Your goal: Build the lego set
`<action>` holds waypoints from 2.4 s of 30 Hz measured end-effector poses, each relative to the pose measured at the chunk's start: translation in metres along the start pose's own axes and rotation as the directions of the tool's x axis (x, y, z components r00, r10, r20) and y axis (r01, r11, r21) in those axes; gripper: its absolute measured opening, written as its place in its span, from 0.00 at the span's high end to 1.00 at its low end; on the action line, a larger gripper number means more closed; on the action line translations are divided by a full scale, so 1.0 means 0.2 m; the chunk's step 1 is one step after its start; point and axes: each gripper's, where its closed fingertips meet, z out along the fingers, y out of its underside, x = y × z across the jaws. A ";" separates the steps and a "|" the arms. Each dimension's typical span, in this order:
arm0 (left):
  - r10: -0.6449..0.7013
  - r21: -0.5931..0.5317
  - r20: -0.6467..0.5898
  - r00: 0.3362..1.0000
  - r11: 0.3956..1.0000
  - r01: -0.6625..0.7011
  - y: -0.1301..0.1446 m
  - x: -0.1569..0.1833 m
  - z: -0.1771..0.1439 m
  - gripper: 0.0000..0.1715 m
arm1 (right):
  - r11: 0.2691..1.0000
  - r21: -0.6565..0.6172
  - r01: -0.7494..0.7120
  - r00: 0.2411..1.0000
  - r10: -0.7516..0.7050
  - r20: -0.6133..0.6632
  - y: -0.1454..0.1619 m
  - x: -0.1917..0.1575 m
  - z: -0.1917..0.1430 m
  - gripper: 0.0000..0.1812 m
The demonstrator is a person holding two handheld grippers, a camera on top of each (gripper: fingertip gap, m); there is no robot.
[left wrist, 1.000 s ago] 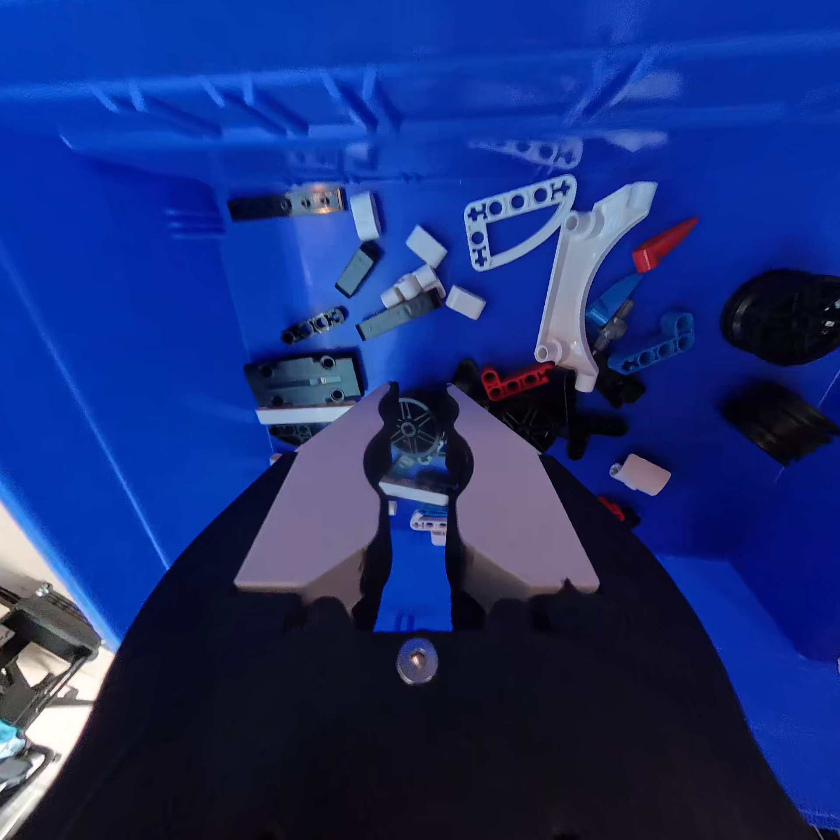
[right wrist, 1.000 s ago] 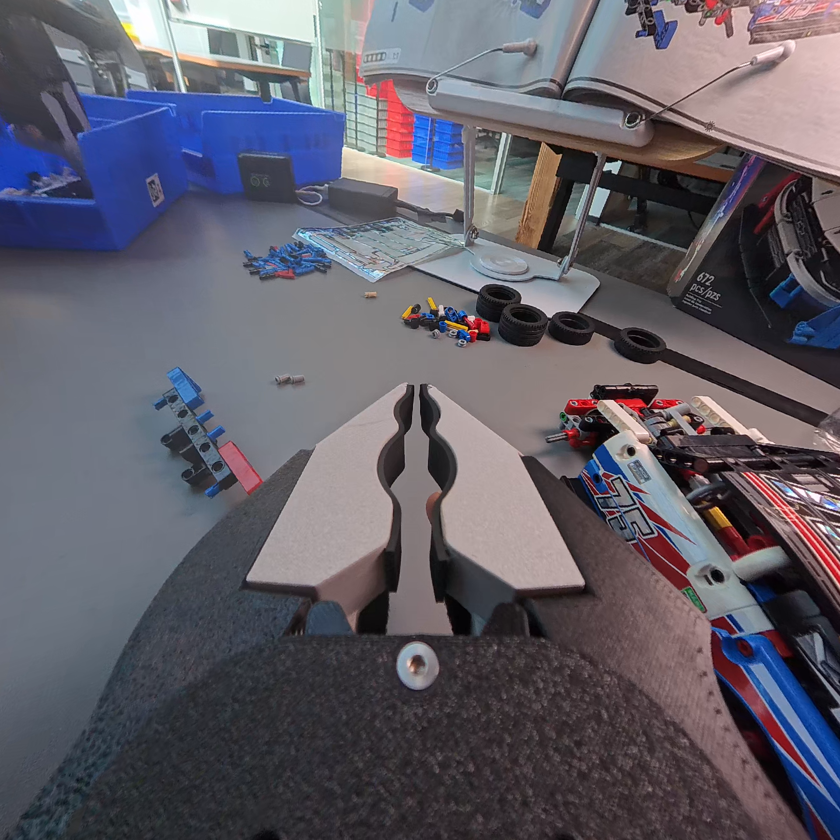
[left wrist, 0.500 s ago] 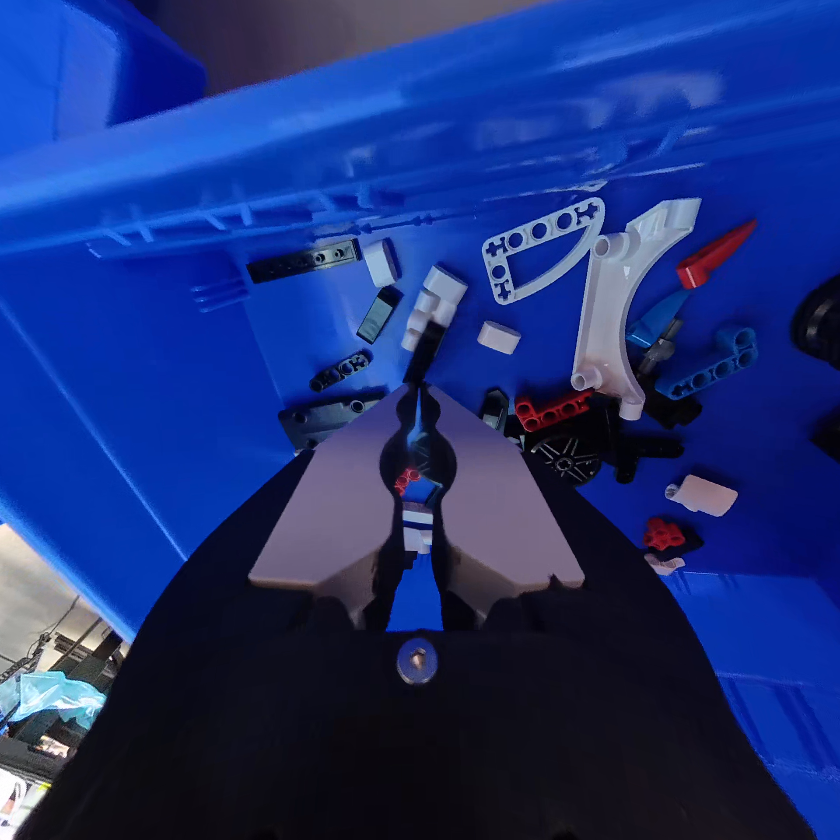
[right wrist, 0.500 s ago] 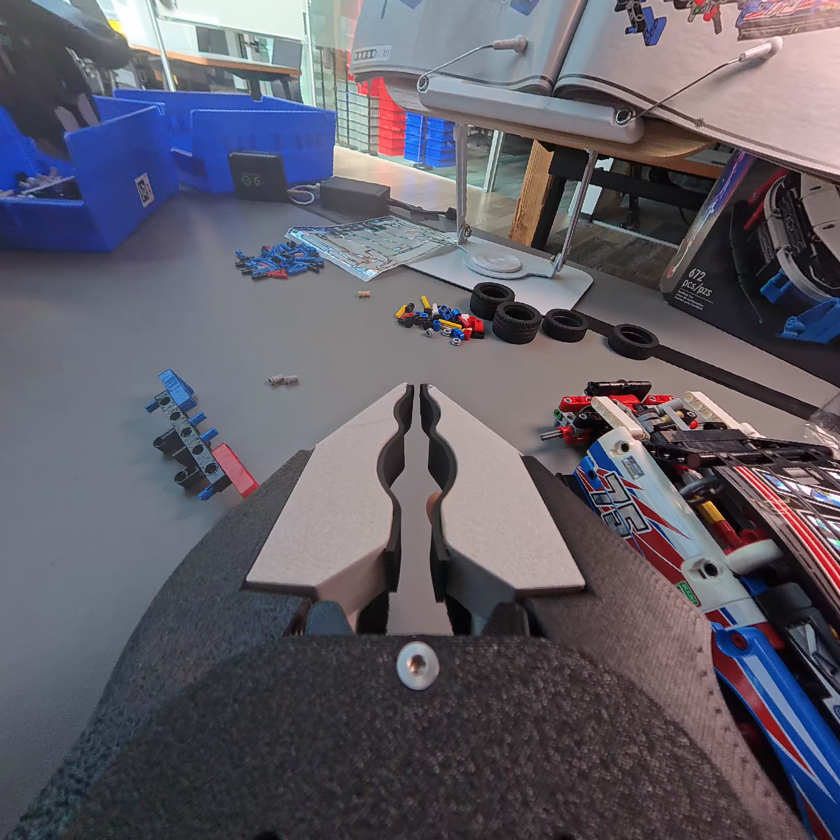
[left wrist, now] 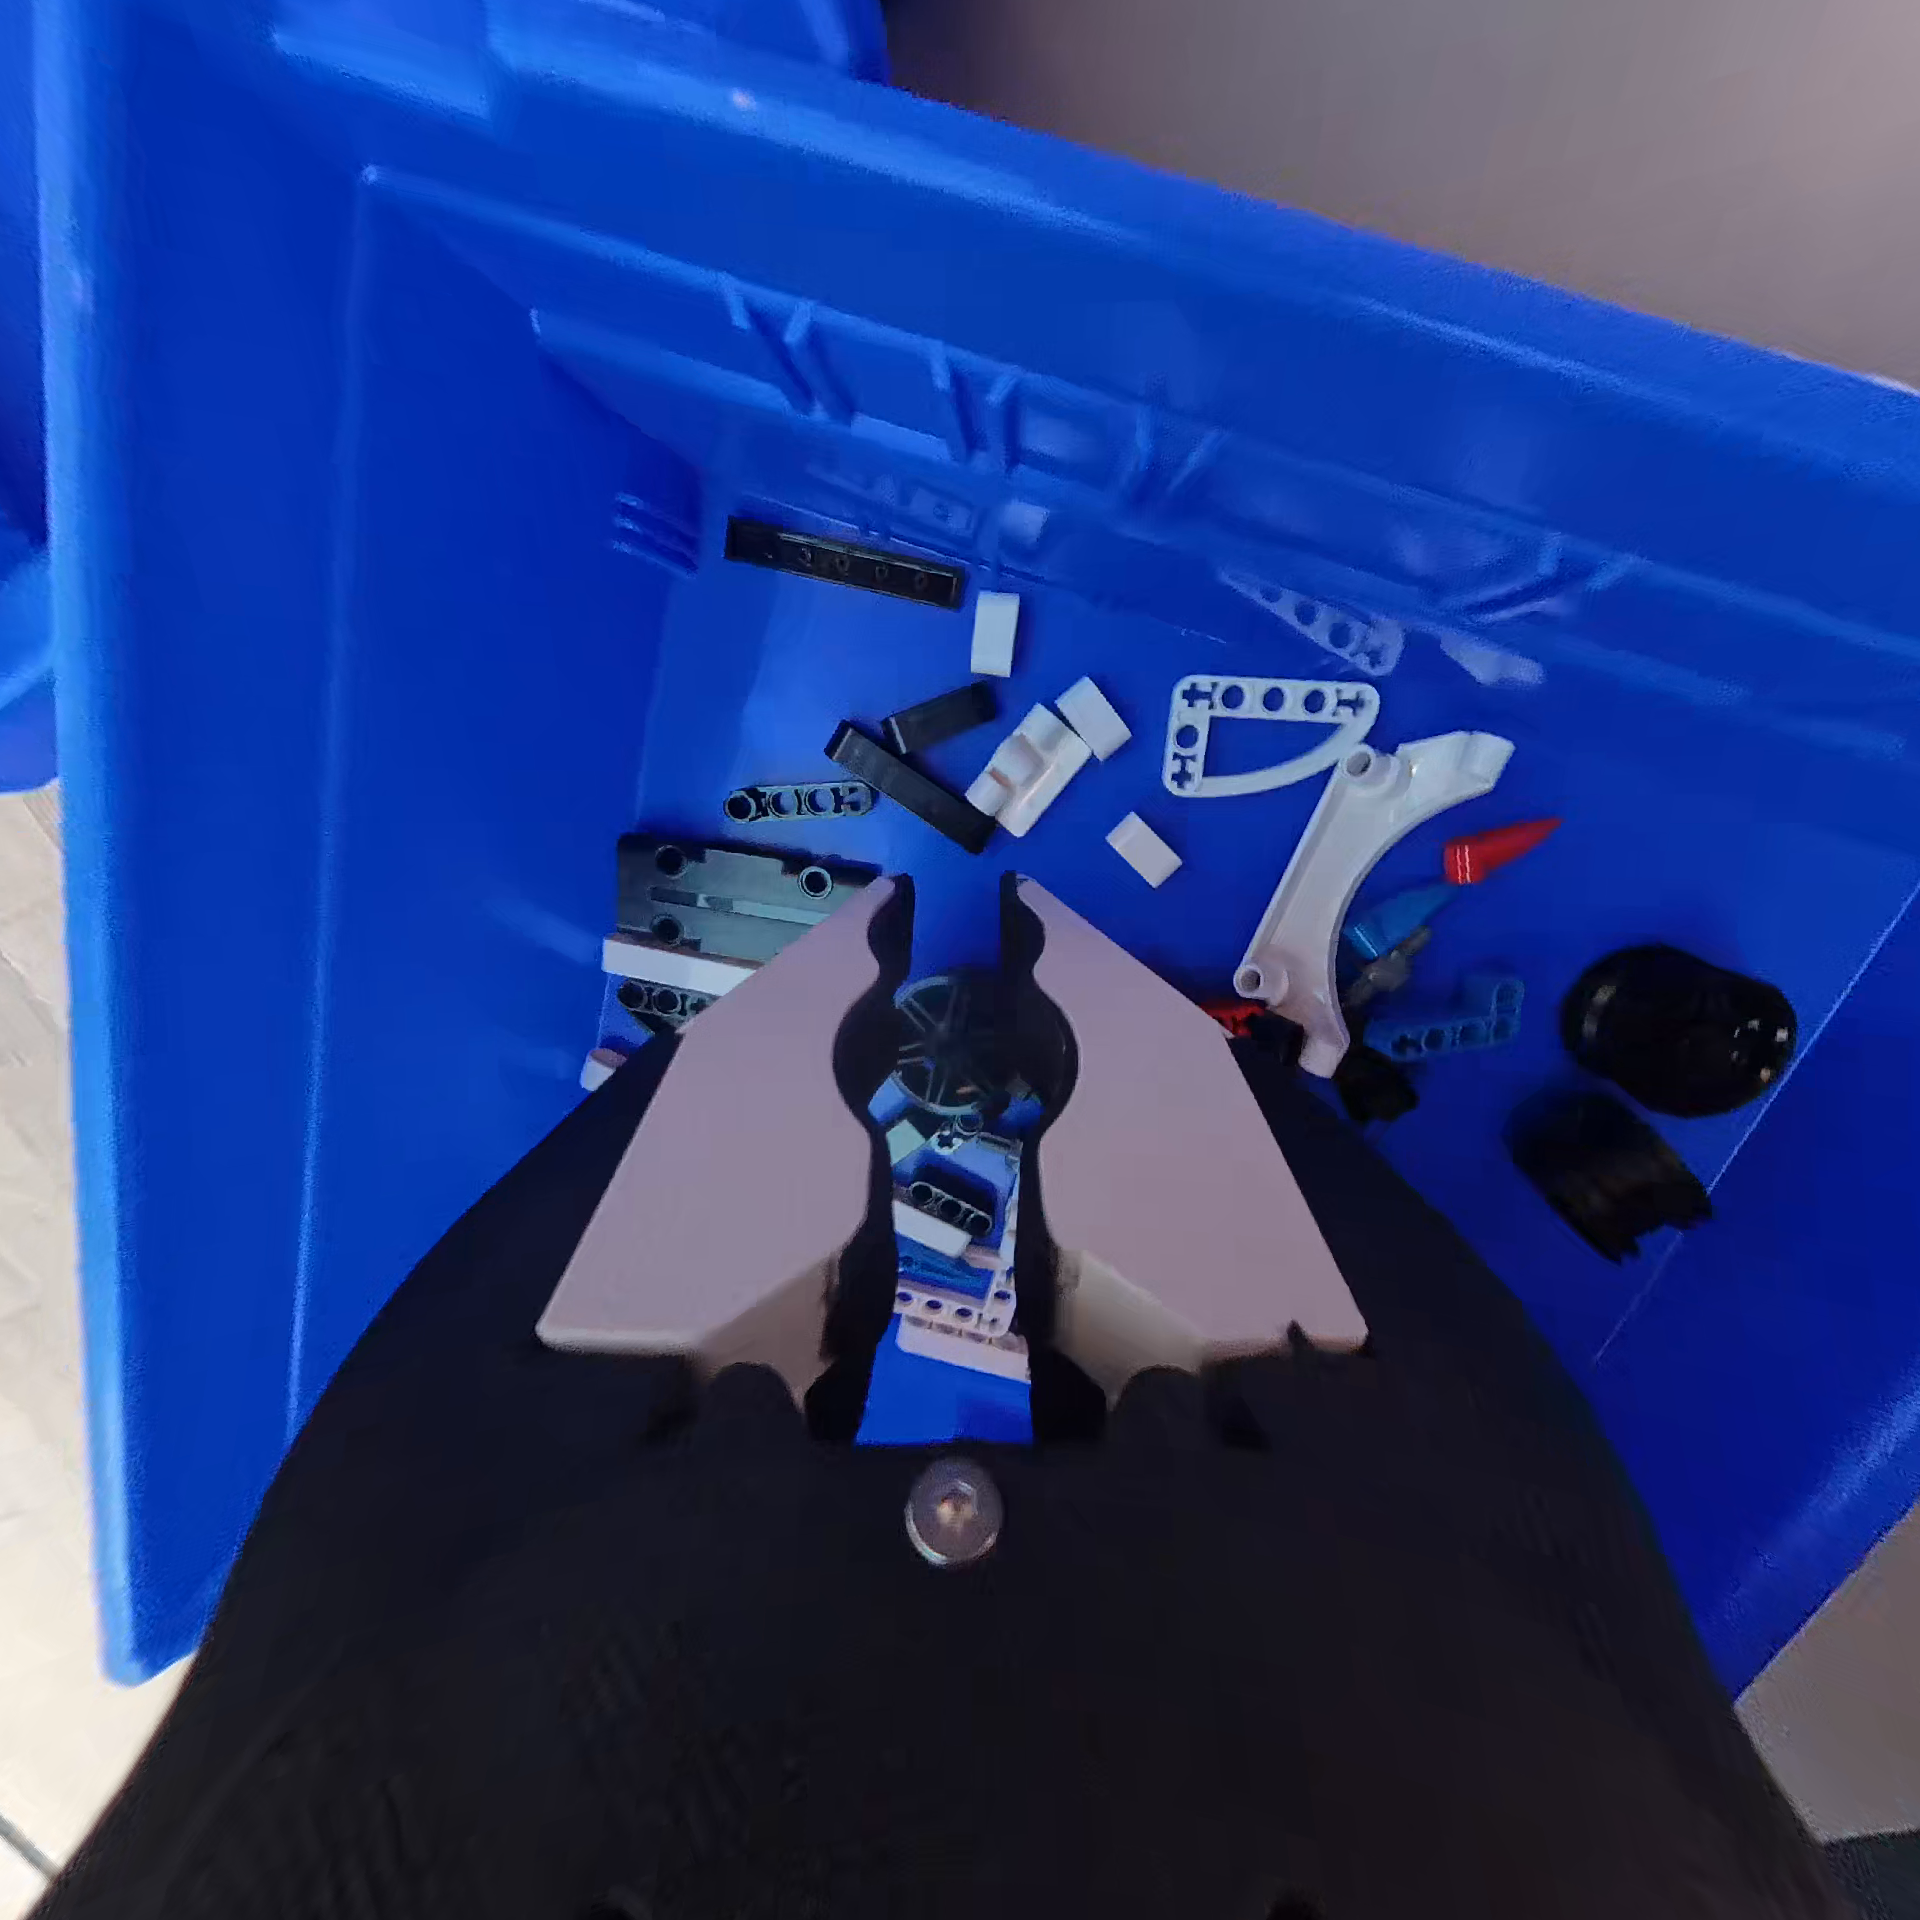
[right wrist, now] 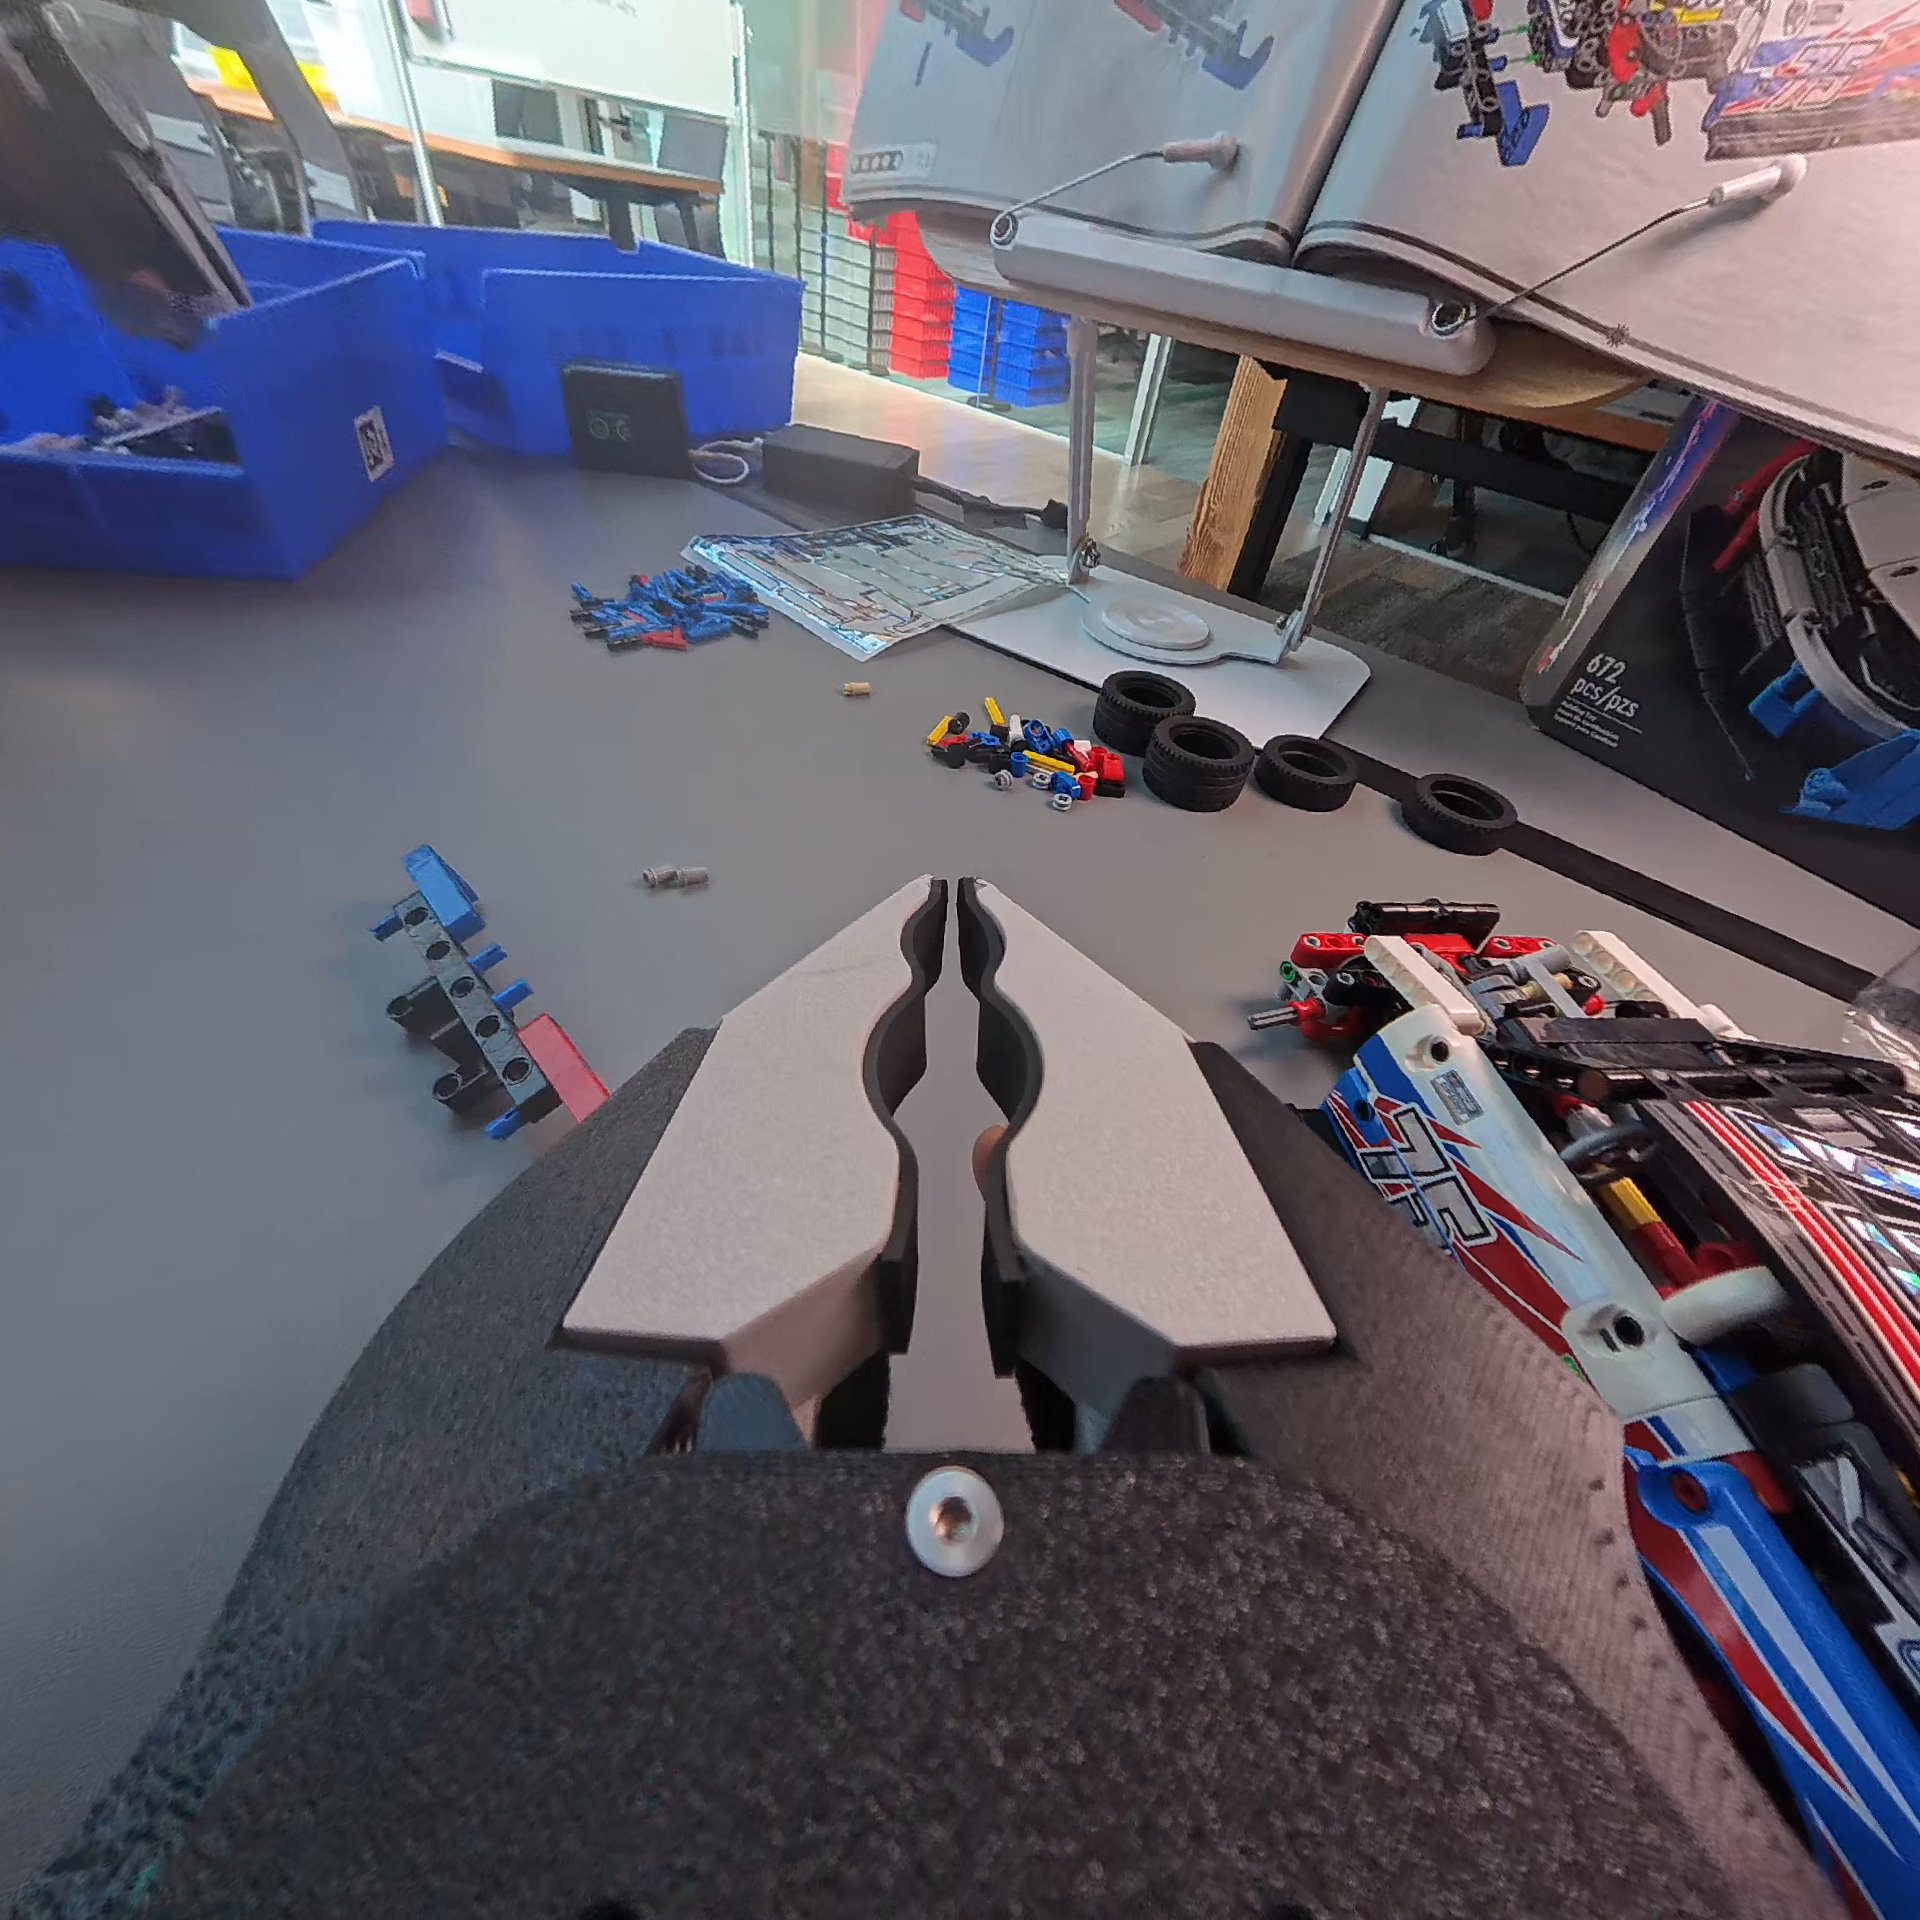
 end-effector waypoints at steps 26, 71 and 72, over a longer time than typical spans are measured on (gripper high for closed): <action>-0.093 -0.154 0.094 0.991 0.982 0.107 0.07 -0.04 0.08 0.97 | 1.000 -0.002 0.006 1.000 -0.006 -0.007 -0.01 0.01 -0.01 1.00; -0.132 0.003 0.023 0.991 0.991 0.132 0.02 0.04 -0.05 0.99 | 0.998 0.044 0.044 0.999 -0.044 0.000 -0.08 -0.01 -0.06 1.00; -0.162 -0.004 -0.005 0.987 0.987 0.162 0.03 0.06 -0.03 0.92 | 0.998 0.044 0.045 0.999 -0.045 -0.001 -0.08 -0.01 -0.06 1.00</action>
